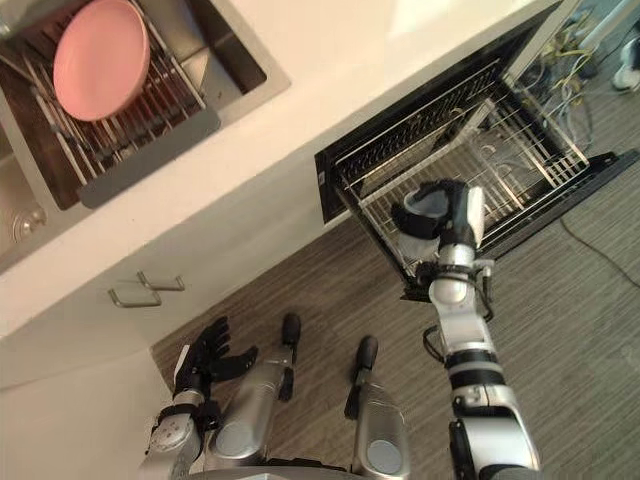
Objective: Walk over to the sink, pick up the cup, carry it to the dishwasher, place the cup inside the dishwasher, then close the dishwasher door
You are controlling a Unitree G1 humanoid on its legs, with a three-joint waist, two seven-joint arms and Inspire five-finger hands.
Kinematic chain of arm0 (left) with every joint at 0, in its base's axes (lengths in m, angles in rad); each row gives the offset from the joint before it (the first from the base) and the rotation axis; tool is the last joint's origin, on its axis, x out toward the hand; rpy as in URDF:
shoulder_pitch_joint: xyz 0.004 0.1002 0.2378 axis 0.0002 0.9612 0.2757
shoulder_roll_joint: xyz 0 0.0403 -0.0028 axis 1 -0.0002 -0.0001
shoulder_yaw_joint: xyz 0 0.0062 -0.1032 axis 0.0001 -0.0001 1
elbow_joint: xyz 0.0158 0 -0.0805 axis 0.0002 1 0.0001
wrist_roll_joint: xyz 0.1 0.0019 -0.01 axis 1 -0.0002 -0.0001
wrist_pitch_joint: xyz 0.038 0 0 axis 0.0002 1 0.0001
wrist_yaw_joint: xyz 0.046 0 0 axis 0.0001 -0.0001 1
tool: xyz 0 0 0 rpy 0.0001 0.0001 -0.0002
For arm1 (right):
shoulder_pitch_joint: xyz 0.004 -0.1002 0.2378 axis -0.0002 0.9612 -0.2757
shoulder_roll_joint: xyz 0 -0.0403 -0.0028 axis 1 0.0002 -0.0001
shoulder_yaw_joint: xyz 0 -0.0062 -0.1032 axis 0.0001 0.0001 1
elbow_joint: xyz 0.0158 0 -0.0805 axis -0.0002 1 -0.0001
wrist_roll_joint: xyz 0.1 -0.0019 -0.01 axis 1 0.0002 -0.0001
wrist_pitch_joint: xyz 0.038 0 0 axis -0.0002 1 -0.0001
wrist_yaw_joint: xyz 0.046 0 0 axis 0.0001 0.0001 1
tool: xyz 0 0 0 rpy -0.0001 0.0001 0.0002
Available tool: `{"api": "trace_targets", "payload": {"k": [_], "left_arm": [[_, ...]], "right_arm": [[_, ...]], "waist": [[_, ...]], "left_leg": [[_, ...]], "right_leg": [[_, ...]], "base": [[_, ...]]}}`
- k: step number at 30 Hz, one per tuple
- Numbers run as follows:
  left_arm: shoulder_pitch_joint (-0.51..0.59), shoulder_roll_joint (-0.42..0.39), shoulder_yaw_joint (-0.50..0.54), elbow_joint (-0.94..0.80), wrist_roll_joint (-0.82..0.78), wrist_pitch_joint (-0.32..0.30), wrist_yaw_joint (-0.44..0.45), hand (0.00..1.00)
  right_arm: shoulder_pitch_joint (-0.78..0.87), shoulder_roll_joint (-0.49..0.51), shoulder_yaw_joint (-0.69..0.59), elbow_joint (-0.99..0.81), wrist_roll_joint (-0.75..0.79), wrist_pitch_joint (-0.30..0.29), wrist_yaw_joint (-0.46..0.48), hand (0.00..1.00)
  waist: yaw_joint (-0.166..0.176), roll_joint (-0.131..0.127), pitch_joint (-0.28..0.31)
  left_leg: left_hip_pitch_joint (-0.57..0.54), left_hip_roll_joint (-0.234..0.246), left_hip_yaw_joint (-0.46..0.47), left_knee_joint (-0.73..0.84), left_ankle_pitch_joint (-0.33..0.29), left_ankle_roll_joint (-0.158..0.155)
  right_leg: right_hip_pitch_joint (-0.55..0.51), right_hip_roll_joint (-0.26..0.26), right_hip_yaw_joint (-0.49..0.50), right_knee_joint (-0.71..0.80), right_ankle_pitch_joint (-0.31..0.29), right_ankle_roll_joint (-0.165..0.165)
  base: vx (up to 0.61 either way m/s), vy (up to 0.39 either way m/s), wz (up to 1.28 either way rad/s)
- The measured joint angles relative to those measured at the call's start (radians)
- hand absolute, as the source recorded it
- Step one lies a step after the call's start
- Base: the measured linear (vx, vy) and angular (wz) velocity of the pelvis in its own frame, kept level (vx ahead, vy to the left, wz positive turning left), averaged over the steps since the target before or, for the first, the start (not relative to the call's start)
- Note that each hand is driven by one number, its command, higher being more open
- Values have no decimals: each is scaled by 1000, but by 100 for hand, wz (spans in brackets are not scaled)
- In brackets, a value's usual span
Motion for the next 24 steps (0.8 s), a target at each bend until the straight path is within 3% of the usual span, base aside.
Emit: {"api": "trace_targets", "payload": {"k": [8, 17, 20, 24], "left_arm": [[-34, -47, 2, 22, -10, -19, 22, 90], [-65, -55, 2, 41, -20, -23, 32, 90], [-65, -55, 4, 42, -20, -22, 32, 90], [-65, -55, 19, 48, -20, -10, 31, 90]], "right_arm": [[-101, -21, 0, 70, -33, 27, -36, 90], [-98, 24, -32, 72, 66, 27, -39, 90], [-63, 59, -53, 54, 99, 27, -44, 90], [75, 135, -70, -103, 104, 24, -45, 90]], "waist": [[7, 8, 4], [5, 15, 8], [5, 15, 8], [5, 14, 8]], "left_leg": [[-25, -4, -12, -14, 9, -3], [4, -5, -22, -53, 32, -4], [44, -4, -25, -82, 39, -5], [101, 0, -29, -121, 47, -14]], "right_leg": [[-25, -2, -12, 1, -2, -3], [-12, 3, -16, 1, -4, -5], [18, 4, -23, 0, -11, -9], [61, 9, -27, -3, -23, -9]], "base": [[14, -1, 6], [-1, 0, 0], [-12, -11, 5], [10, -9, 1]]}}
